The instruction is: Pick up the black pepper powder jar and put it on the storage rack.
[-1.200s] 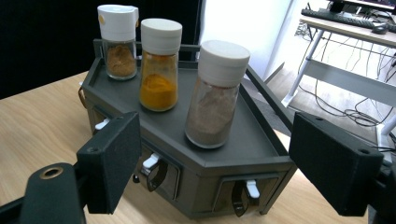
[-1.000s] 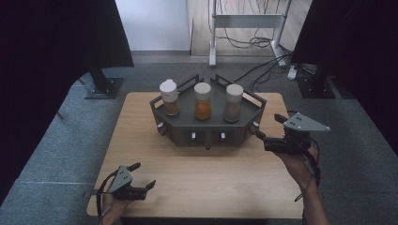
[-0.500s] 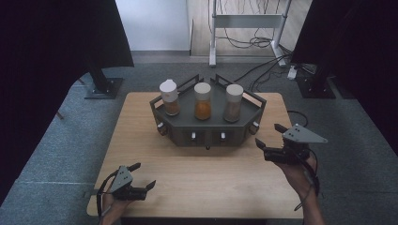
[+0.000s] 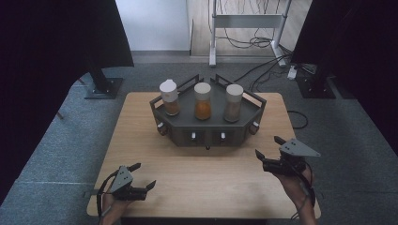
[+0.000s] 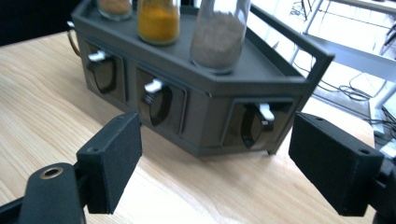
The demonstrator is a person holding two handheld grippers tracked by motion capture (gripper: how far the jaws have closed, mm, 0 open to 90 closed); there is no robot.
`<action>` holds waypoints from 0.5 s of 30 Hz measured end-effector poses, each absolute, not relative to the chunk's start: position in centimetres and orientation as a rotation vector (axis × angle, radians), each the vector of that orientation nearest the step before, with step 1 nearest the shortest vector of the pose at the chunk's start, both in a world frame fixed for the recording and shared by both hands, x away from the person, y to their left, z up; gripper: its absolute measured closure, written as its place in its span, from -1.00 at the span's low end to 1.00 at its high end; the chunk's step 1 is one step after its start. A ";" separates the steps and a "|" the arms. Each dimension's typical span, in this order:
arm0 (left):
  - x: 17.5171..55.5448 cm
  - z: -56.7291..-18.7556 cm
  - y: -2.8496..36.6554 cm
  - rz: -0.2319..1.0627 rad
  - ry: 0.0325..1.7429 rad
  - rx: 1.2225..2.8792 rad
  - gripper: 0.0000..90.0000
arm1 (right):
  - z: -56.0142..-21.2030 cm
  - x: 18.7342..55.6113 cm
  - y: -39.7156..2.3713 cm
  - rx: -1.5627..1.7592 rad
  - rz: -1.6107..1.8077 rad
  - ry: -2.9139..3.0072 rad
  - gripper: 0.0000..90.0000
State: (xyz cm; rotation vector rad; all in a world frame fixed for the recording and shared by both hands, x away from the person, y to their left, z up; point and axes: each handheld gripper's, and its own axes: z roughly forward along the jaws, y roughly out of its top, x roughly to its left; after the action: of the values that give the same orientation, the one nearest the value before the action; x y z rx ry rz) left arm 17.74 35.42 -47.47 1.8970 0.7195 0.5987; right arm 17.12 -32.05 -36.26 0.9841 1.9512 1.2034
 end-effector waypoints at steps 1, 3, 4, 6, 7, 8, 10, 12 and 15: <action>17.7 -47.5 35.4 0.599 0.719 1.897 -0.81 | -36.6 17.1 -32.0 0.989 1.194 1.952 -0.62; 17.7 -47.5 35.4 0.598 0.720 1.897 -0.81 | -37.1 17.1 -32.0 0.999 1.178 1.953 -0.62; 17.7 -47.5 35.4 0.598 0.720 1.896 -0.81 | -37.4 17.1 -32.0 1.004 1.172 1.955 -0.62; 17.7 -47.5 35.4 0.598 0.721 1.896 -0.81 | -37.9 17.2 -32.0 1.015 1.164 1.959 -0.62; 17.7 -47.5 35.4 0.598 0.721 1.896 -0.81 | -38.2 17.2 -32.0 1.022 1.159 1.960 -0.62; 17.7 -47.5 35.4 0.598 0.721 1.896 -0.81 | -38.5 17.2 -32.0 1.029 1.161 1.959 -0.62; 17.8 -47.5 35.4 0.598 0.720 1.896 -0.81 | -39.1 17.3 -32.0 1.039 1.156 1.960 -0.62; 17.8 -47.5 35.4 0.599 0.720 1.898 -0.81 | -39.5 17.3 -32.0 1.046 1.151 1.959 -0.62; 17.7 -47.5 35.4 0.598 0.721 1.897 -0.81 | -40.3 17.4 -32.0 1.059 1.148 1.959 -0.62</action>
State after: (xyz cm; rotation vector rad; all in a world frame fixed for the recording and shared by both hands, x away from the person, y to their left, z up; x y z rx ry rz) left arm 17.74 35.40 -47.52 1.8970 0.7210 0.5985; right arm 17.38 -32.05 -40.29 1.0590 1.9589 1.1480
